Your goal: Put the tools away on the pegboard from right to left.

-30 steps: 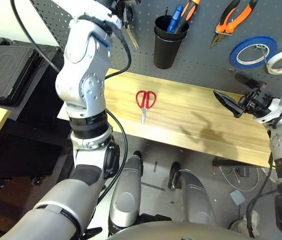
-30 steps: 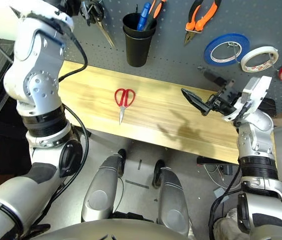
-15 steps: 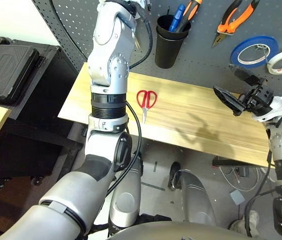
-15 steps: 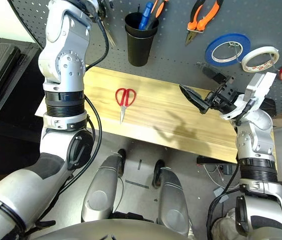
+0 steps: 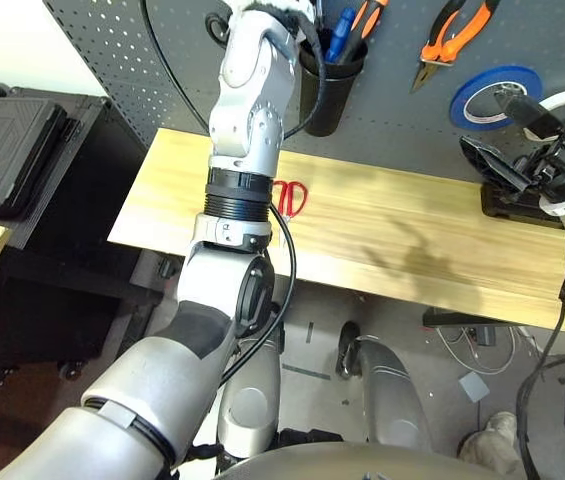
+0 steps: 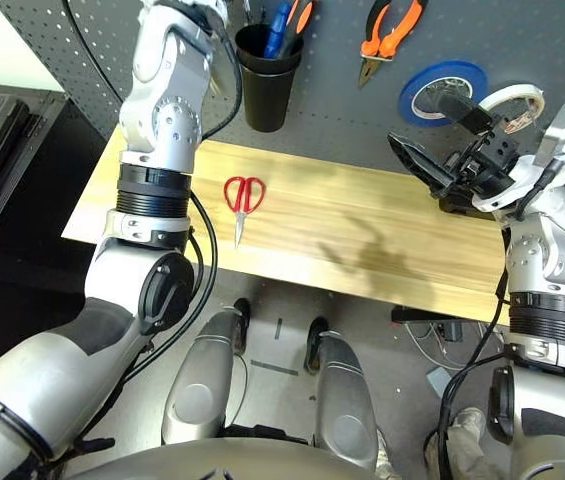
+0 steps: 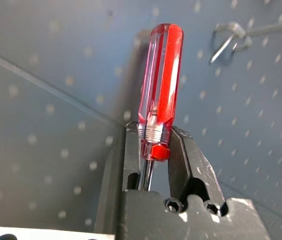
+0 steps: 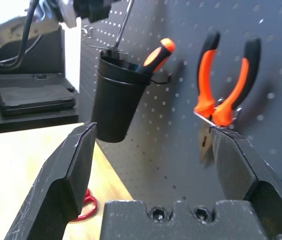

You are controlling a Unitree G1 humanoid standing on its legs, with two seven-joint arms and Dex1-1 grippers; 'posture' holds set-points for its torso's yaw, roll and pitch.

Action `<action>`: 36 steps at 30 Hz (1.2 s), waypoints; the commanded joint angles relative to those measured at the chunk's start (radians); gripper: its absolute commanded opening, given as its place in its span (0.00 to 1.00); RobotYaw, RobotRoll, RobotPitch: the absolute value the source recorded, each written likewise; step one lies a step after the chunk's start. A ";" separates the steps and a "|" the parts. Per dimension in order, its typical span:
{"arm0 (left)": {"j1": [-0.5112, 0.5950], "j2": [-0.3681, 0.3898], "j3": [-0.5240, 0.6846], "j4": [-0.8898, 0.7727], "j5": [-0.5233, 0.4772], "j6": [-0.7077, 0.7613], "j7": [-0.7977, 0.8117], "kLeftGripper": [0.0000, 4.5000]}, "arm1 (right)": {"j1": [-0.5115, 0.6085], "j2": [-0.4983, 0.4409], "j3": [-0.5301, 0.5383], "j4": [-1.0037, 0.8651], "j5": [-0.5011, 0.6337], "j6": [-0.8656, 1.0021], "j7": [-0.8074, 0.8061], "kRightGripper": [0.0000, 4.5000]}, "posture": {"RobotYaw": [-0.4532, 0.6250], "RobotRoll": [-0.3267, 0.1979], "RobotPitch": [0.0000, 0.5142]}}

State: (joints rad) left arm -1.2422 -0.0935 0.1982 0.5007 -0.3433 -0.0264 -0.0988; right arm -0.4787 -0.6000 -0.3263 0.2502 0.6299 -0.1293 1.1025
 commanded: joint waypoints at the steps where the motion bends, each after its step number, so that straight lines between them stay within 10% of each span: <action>1: -0.013 -0.007 -0.019 0.068 0.030 -0.065 -0.019 0.18 | 0.001 0.000 -0.013 0.000 -0.015 -0.013 -0.011 1.00 | 0.55 0.62 0.54; 7: 0.000 -0.005 -0.047 0.141 0.076 -0.096 -0.031 0.18 | 0.020 0.026 0.000 -0.048 -0.022 -0.001 -0.037 1.00 | 0.55 0.62 0.54; 17: 0.023 0.005 -0.065 0.085 0.088 -0.054 -0.033 0.99 | 0.016 0.051 0.019 -0.049 -0.036 -0.002 -0.044 1.00 | 0.57 0.62 0.54; 27: 0.140 0.083 -0.107 -0.313 0.112 0.141 0.009 1.00 | 0.033 0.082 0.064 -0.058 -0.059 0.008 -0.038 1.00 | 0.59 0.62 0.55; 36: 0.464 0.117 -0.178 -0.755 0.136 0.450 0.089 1.00 | 0.130 0.085 0.150 -0.052 -0.160 -0.012 -0.039 1.00 | 0.63 0.62 0.59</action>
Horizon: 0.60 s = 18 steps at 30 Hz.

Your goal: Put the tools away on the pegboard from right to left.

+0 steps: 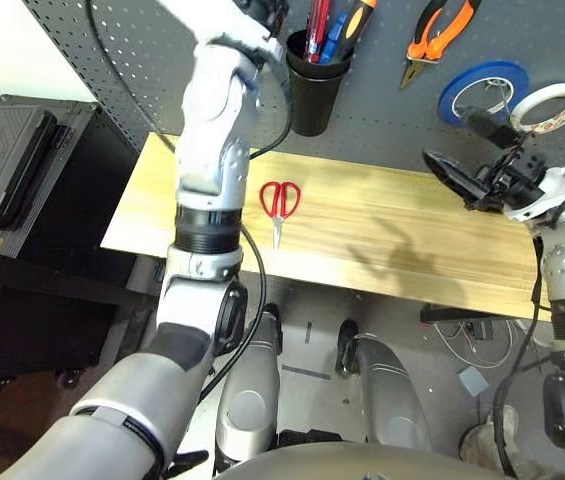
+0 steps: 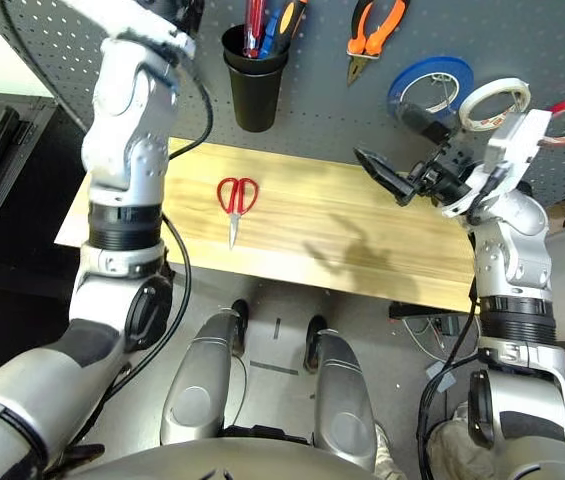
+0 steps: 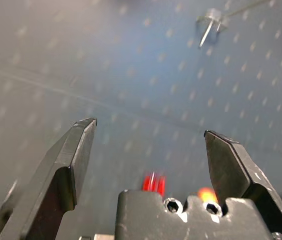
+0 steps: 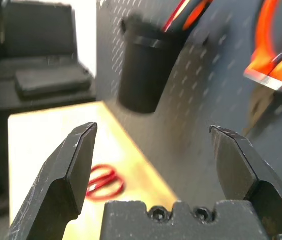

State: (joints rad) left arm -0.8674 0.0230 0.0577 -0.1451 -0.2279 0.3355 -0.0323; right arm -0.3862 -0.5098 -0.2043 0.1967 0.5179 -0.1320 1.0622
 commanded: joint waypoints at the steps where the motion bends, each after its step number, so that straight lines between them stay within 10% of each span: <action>1: 0.135 0.005 -0.048 -0.146 0.024 0.116 0.027 1.00 | 0.047 -0.006 0.042 0.001 -0.067 -0.004 -0.009 1.00 | 0.64 0.62 0.60; 10: 0.453 0.041 -0.135 -0.152 0.125 0.181 0.046 1.00 | 0.102 0.000 0.165 0.016 -0.239 0.019 -0.091 1.00 | 0.66 0.62 0.63; 18: 0.495 0.002 -0.133 0.089 0.175 0.140 0.064 1.00 | 0.110 0.015 0.277 0.041 -0.432 0.078 -0.243 1.00 | 0.66 0.62 0.65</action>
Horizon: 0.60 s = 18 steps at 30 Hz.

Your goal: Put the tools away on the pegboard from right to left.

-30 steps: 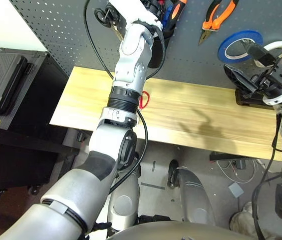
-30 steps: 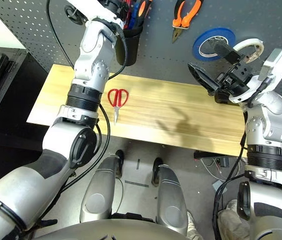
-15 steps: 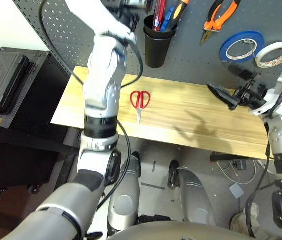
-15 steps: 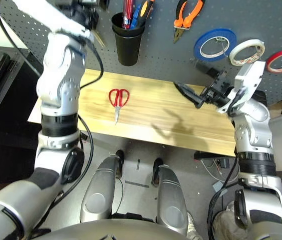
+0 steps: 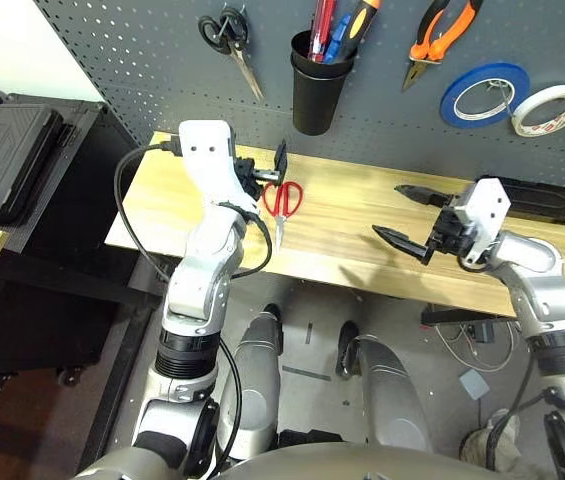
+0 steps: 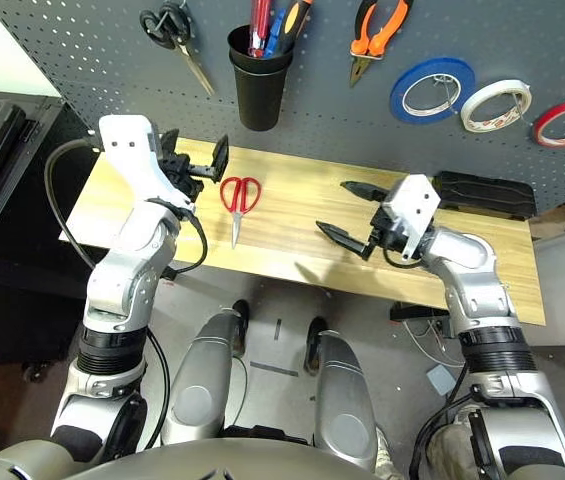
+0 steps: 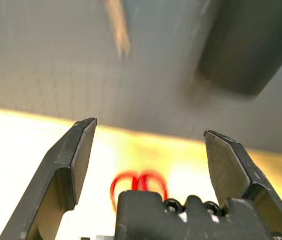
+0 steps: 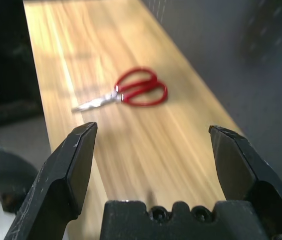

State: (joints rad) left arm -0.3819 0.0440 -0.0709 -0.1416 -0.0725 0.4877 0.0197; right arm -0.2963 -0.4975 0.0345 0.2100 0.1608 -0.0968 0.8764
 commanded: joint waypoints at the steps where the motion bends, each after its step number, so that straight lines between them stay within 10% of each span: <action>1: 0.001 -0.024 -0.001 0.127 0.022 -0.016 0.014 1.00 | 0.017 0.009 0.054 0.031 -0.099 0.059 -0.080 1.00 | 0.66 0.62 0.65; 18: -0.312 -0.033 0.174 0.861 -0.014 -0.164 0.040 1.00 | -0.065 0.155 0.186 0.067 -0.273 0.260 -0.290 1.00 | 0.62 0.62 0.67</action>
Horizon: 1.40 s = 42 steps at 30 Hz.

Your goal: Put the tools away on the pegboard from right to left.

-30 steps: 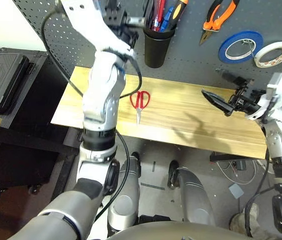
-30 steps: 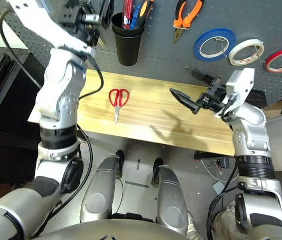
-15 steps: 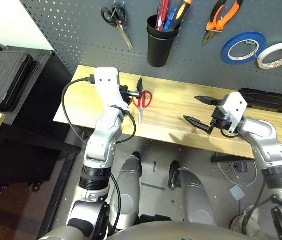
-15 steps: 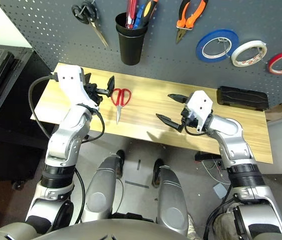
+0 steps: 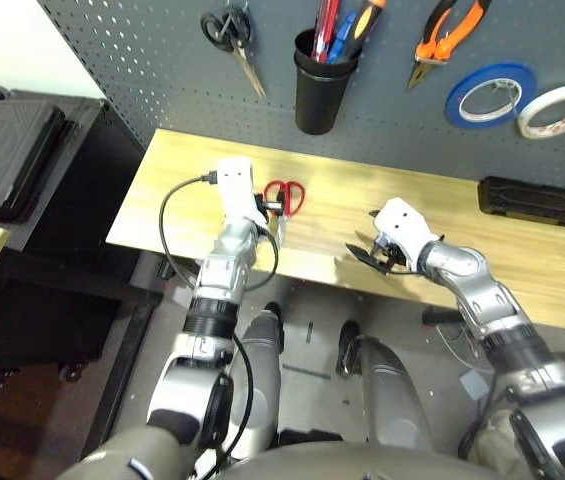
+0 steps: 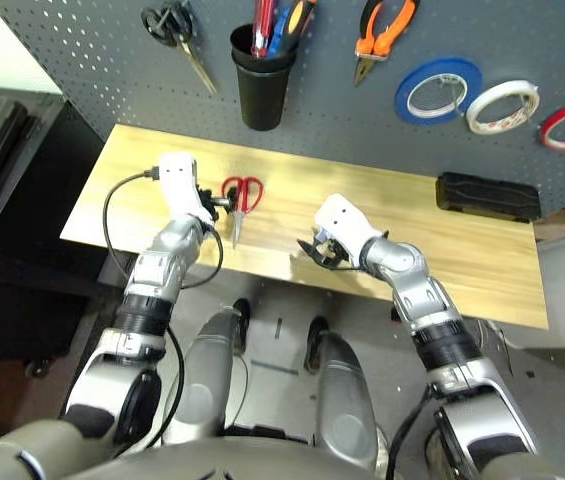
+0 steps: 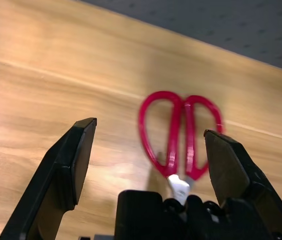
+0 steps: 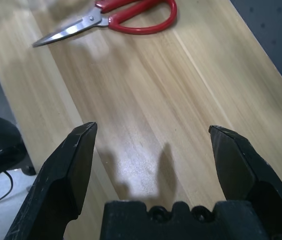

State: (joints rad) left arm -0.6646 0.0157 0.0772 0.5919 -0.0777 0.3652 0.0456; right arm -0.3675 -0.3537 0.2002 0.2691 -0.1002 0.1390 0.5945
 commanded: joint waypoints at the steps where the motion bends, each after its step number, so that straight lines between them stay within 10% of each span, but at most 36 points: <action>1: -0.052 -0.005 0.032 0.179 -0.009 -0.063 0.012 1.00 | 0.004 0.015 0.021 0.006 -0.012 0.030 -0.011 1.00 | 0.62 0.62 0.68; 14: -0.201 0.002 0.090 0.640 0.005 -0.215 0.039 1.00 | -0.006 0.015 0.022 -0.054 0.001 0.078 -0.007 1.00 | 0.61 0.62 0.67; 42: -0.230 0.012 0.180 0.674 -0.029 -0.268 0.100 1.00 | -0.008 -0.020 0.022 -0.039 -0.003 0.050 0.012 1.00 | 0.62 0.62 0.62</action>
State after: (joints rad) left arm -0.9075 0.0307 0.2621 1.2273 -0.1152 0.0706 0.1310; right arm -0.3845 -0.3661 0.2176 0.2122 -0.0997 0.1936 0.6004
